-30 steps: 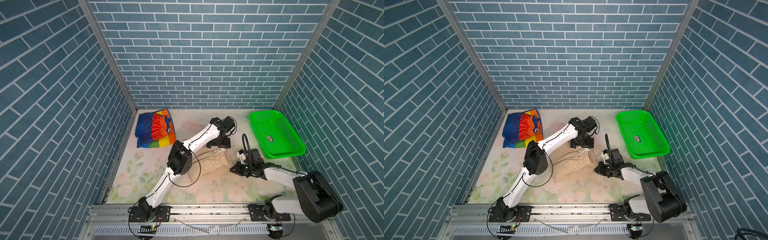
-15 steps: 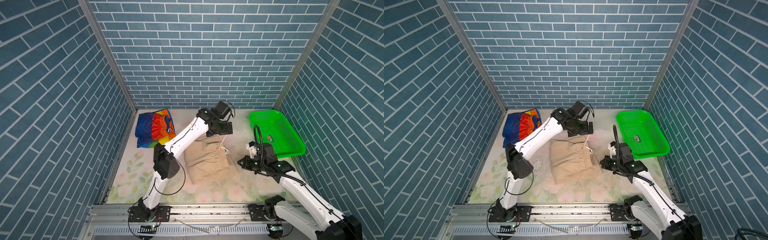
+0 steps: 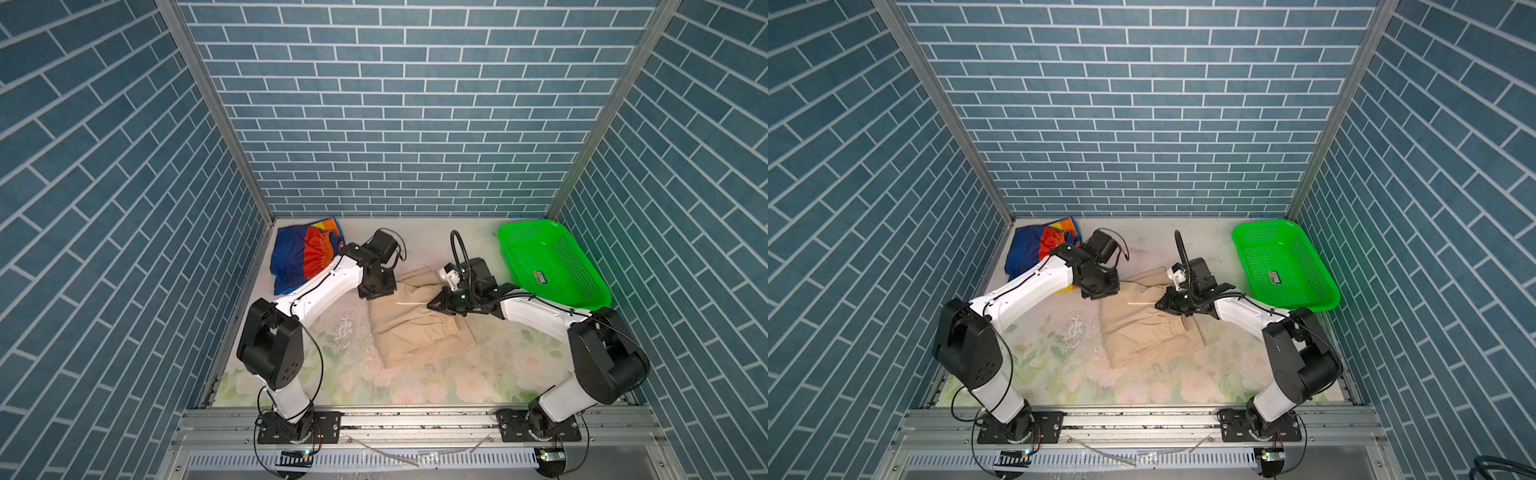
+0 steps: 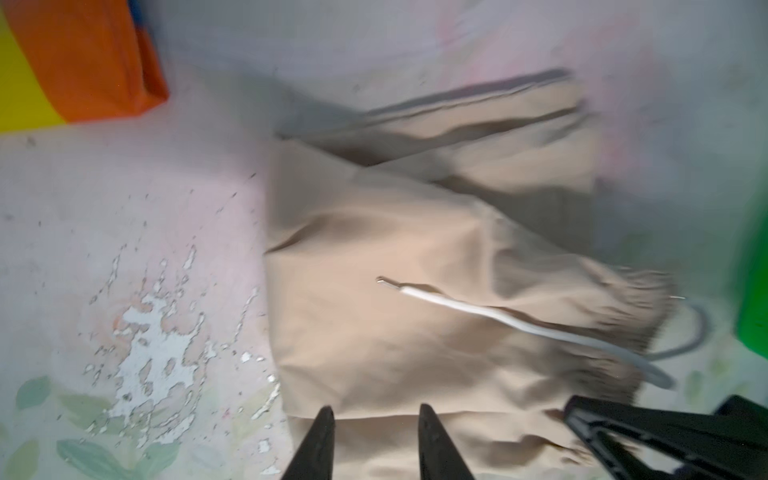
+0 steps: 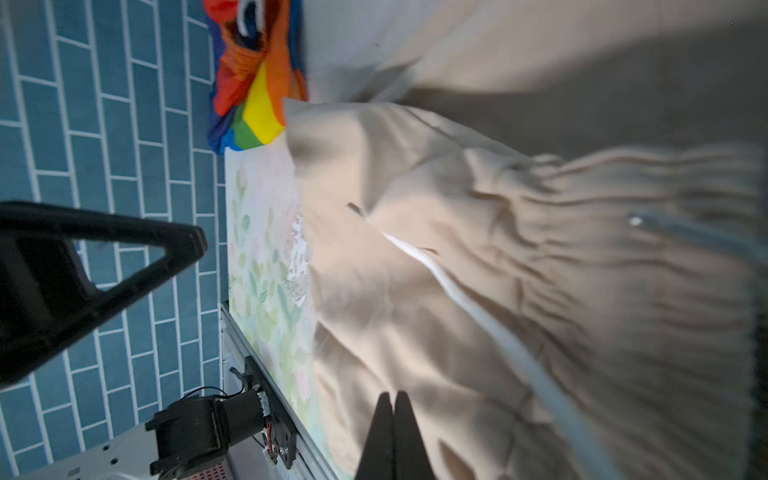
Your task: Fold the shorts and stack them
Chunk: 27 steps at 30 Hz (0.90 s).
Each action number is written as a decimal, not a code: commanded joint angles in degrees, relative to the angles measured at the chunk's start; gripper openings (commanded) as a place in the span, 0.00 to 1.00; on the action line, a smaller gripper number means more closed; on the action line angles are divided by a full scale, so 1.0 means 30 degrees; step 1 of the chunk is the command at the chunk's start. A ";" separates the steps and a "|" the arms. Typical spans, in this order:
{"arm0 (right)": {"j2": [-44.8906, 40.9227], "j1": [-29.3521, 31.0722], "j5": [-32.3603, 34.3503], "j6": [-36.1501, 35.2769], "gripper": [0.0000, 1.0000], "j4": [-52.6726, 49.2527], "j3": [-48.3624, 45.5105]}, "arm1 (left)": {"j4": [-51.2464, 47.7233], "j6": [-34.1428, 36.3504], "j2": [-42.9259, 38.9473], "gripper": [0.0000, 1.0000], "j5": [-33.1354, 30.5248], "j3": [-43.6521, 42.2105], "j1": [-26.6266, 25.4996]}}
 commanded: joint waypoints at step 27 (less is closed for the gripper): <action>-0.5766 0.4354 0.8814 -0.7775 0.34 -0.5548 0.0116 | 0.5524 0.0999 -0.1377 0.86 0.1072 -0.5981 0.2178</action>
